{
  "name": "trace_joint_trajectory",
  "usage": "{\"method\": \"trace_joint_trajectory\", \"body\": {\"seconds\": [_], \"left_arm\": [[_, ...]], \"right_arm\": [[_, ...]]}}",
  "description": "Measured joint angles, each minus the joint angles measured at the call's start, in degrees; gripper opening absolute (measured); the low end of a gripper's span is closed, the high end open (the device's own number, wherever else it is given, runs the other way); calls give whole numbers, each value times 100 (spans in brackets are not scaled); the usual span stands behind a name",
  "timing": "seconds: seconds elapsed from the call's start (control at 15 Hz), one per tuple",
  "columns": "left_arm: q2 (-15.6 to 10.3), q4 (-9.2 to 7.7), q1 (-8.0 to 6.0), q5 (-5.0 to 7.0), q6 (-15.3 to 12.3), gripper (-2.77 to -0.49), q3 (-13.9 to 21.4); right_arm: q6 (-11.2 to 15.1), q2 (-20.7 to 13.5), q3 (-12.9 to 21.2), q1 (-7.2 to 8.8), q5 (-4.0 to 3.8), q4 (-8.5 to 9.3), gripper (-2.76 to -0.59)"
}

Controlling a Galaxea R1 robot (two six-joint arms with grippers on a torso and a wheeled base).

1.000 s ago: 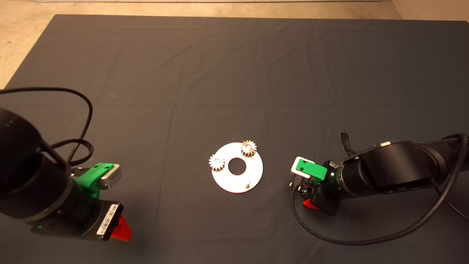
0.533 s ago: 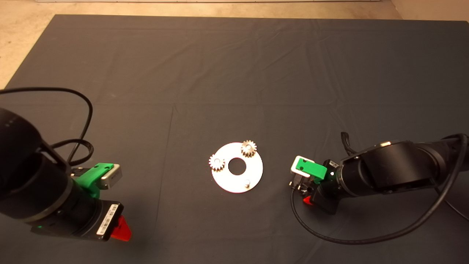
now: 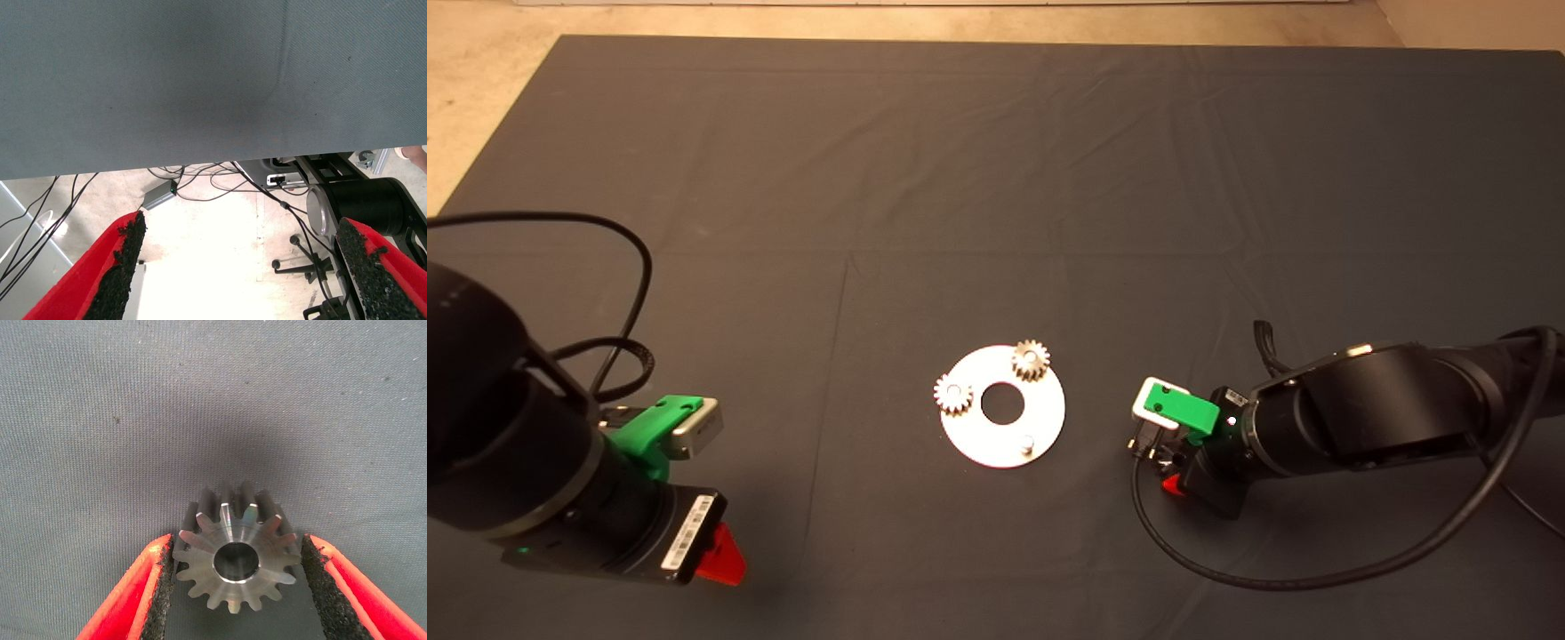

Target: Install three planetary gears onto the carrier pins

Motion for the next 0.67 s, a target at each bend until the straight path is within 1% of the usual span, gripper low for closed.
{"method": "trace_joint_trajectory", "body": {"seconds": [0.27,0.33,0.53,0.67], "left_arm": [[0,-10,0,0,0,-122,0],[0,-11,0,0,0,-122,0],[0,-11,0,0,0,-122,0],[0,-11,0,0,0,-122,0]], "right_arm": [[0,2,-50,-89,0,-9,-199],[1,0,-66,-91,-4,-9,-210],[0,0,-72,-96,-2,-13,-213],[0,0,-78,-120,-20,-33,-223]]}}
